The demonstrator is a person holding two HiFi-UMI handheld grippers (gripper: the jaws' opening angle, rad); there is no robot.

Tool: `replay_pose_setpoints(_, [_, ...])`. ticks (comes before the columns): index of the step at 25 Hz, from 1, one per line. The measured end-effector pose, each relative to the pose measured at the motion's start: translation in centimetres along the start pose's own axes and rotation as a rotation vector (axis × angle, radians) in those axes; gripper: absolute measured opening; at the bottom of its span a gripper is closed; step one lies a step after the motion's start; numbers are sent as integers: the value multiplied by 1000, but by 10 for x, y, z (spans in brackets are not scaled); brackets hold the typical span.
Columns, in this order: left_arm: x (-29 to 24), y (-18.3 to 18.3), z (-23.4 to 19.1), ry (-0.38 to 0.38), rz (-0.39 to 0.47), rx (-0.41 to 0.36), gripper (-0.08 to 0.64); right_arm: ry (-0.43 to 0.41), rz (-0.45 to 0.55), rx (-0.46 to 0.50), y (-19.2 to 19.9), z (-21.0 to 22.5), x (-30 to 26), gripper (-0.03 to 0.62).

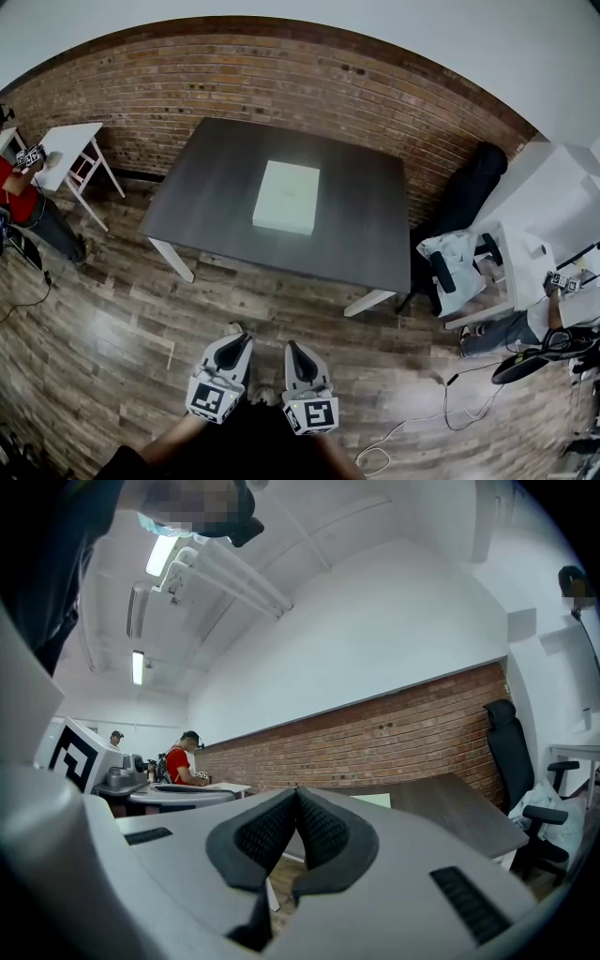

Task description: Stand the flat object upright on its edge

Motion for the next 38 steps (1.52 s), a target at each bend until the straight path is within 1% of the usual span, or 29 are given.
replay_pose_setpoints(2, [-11, -2, -7, 2, 24, 4, 54, 4, -1, 2, 2, 5, -9, 25])
replay_pose_setpoints(7, [-44, -5, -35, 5, 35, 5, 54, 15, -10, 7, -1, 18, -44, 25])
replay_pose_setpoints(15, [-99, -4, -91, 27, 3, 8, 54, 41, -31, 4, -3, 44, -118, 25])
replay_pose_setpoints(26, [-167, -5, -174, 81, -21, 20, 54, 75, -54, 12, -2, 62, -217, 25])
replay_pose_setpoints(32, [-202, 1, -221, 123, -47, 23, 54, 122, -55, 8, 1, 70, -270, 25])
replay_pose_setpoints(38, [-226, 7, -259, 156, -61, 8, 54, 160, -64, 29, 8, 79, -304, 25])
Point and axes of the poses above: the fingertips, and each gripper's own axes: x backward along the fingers, z to its right, y out of its underside, the point moved 6 cm from there along x, backward along the fingers, and after that the axes turned 4 degrees about -x, right-handed, at the moved point
